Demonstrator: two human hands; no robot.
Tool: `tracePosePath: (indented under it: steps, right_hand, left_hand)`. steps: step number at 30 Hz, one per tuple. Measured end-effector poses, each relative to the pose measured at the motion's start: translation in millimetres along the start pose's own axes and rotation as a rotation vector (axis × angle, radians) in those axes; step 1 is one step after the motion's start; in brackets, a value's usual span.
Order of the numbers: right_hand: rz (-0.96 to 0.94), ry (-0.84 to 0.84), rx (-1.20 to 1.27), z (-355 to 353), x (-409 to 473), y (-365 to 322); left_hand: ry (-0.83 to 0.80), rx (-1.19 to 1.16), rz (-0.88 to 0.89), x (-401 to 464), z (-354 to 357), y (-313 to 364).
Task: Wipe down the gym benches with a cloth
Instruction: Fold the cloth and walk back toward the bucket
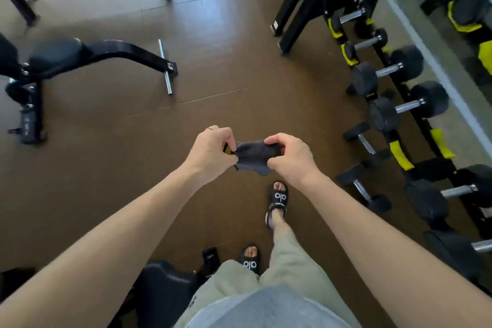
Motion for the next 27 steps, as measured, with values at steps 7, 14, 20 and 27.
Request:
tracePosePath:
  steps: [7, 14, 20, 27]
  right_hand:
    - [-0.147, -0.068, -0.124, -49, 137, -42]
    - [-0.278, -0.106, -0.235, -94, 253, -94]
    - [-0.293, -0.13, -0.292, -123, 369, -149]
    - [-0.221, -0.168, -0.281, -151, 516, -221]
  left_hand:
    - [0.072, 0.103, -0.01, 104, -42, 26]
    - [0.158, 0.144, -0.033, 209, -93, 50]
    - [0.165, 0.202, -0.026, 314, -143, 55]
    - [0.062, 0.345, 0.036, 463, -220, 45]
Point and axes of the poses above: each hand's wrist, its own x-axis towards the middle knuckle, its own z-axis out of the palm, y = z × x, the point moved 2 cm from there along x, towards the middle knuckle, and after that the axes turned 15 degrees about -x, right-handed, at the moved point
